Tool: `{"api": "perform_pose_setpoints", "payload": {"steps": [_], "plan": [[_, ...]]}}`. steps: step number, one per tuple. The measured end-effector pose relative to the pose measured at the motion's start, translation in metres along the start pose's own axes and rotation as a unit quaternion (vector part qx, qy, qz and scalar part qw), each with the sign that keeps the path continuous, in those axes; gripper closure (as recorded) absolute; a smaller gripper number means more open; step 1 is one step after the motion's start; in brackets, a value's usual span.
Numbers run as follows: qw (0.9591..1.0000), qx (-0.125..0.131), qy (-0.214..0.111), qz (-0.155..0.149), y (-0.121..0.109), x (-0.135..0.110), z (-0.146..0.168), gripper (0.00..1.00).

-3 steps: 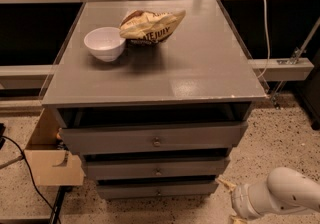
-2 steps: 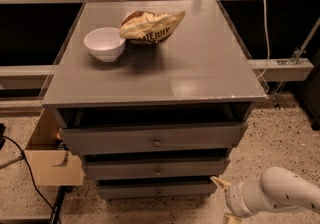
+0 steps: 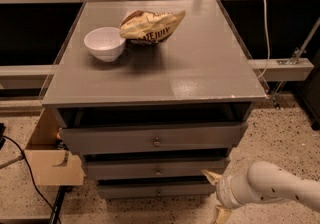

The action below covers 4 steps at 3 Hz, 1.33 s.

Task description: Open middle drawer

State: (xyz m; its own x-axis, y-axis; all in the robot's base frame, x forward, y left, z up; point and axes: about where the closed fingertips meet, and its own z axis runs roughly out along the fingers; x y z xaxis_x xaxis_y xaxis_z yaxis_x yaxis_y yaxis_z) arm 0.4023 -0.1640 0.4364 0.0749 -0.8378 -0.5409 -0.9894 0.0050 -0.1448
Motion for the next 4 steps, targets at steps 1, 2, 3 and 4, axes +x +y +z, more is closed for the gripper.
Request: {"api": "perform_pose_setpoints", "payload": {"steps": [1, 2, 3, 4], "plan": [[0.9999, -0.001, 0.008, -0.010, -0.017, -0.002, 0.008, 0.00], [0.9997, -0.018, 0.014, -0.010, -0.035, -0.001, 0.017, 0.00], [0.9992, -0.026, 0.028, -0.014, -0.049, 0.001, 0.023, 0.00], [0.9992, -0.018, 0.032, -0.016, -0.058, 0.002, 0.023, 0.00]]}}
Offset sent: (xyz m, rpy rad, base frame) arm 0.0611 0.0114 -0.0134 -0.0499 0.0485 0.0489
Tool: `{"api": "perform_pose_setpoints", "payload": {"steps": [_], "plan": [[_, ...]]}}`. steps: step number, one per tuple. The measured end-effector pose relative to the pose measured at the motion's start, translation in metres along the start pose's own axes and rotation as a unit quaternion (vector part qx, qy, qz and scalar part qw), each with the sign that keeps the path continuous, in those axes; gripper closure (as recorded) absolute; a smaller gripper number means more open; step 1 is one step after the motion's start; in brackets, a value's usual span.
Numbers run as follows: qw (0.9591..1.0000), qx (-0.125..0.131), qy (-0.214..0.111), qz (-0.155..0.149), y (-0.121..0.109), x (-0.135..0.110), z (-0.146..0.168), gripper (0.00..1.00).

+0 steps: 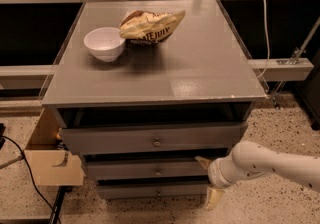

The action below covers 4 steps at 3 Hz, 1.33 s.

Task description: Open middle drawer

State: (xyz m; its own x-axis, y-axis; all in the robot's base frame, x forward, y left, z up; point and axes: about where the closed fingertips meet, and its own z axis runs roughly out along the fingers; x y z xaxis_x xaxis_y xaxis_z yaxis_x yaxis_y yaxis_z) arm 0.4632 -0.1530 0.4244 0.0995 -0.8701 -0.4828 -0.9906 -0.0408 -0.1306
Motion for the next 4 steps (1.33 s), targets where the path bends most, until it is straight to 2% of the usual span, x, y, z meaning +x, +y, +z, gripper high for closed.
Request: {"api": "perform_pose_setpoints", "payload": {"steps": [1, 2, 3, 4], "plan": [[1.0000, 0.001, 0.001, 0.000, -0.001, 0.000, 0.000, 0.00], [0.9991, 0.039, -0.006, -0.017, 0.000, -0.003, -0.006, 0.00], [0.9945, 0.097, -0.015, -0.036, -0.001, -0.007, -0.017, 0.00], [0.9943, 0.098, -0.019, -0.039, -0.002, -0.009, -0.016, 0.00]]}}
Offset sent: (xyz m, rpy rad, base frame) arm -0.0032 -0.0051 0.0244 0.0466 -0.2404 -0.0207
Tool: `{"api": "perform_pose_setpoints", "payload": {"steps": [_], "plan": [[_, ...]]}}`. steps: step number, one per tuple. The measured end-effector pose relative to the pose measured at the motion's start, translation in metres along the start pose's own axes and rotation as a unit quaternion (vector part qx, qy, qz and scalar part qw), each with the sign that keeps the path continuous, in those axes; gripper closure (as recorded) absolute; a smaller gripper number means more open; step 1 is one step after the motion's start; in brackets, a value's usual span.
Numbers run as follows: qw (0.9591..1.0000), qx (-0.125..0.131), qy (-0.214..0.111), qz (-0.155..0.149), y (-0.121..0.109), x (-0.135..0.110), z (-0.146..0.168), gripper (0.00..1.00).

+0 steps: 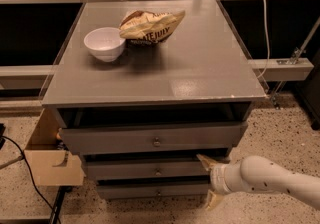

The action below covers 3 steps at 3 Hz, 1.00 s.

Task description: Open middle drawer

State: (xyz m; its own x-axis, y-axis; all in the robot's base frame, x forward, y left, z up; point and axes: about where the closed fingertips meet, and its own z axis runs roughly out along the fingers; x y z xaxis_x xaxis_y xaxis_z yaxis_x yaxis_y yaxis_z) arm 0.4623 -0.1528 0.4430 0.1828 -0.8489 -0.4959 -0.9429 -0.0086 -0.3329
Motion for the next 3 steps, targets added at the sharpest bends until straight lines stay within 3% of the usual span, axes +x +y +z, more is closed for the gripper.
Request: {"api": "perform_pose_setpoints", "payload": {"steps": [3], "plan": [[0.9998, 0.009, -0.009, -0.015, -0.017, 0.004, 0.020, 0.00]]}}
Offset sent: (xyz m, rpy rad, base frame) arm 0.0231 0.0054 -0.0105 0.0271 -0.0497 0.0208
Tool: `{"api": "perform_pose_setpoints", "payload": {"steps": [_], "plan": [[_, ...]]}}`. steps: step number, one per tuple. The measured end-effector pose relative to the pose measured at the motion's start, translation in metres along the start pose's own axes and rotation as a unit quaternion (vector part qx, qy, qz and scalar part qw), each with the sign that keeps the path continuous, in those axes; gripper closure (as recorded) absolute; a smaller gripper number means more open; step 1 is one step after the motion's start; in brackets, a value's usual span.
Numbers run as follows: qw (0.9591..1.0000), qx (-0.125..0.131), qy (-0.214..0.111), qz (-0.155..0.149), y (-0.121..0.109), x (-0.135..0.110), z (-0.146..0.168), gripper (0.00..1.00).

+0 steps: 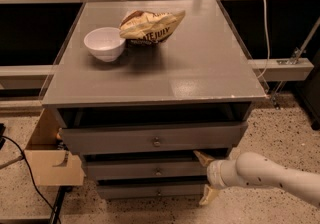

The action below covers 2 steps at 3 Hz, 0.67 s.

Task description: Open middle drawer

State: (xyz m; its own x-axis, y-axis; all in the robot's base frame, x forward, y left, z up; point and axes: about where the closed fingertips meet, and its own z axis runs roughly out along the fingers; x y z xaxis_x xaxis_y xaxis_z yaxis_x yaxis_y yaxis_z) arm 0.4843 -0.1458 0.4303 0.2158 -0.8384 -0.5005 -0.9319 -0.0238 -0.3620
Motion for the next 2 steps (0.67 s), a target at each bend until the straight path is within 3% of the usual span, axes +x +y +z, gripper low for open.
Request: {"api": "perform_pose_setpoints", "payload": {"steps": [2], "plan": [[0.9997, -0.004, 0.023, 0.000, -0.0163, 0.0169, 0.0186, 0.00]]}}
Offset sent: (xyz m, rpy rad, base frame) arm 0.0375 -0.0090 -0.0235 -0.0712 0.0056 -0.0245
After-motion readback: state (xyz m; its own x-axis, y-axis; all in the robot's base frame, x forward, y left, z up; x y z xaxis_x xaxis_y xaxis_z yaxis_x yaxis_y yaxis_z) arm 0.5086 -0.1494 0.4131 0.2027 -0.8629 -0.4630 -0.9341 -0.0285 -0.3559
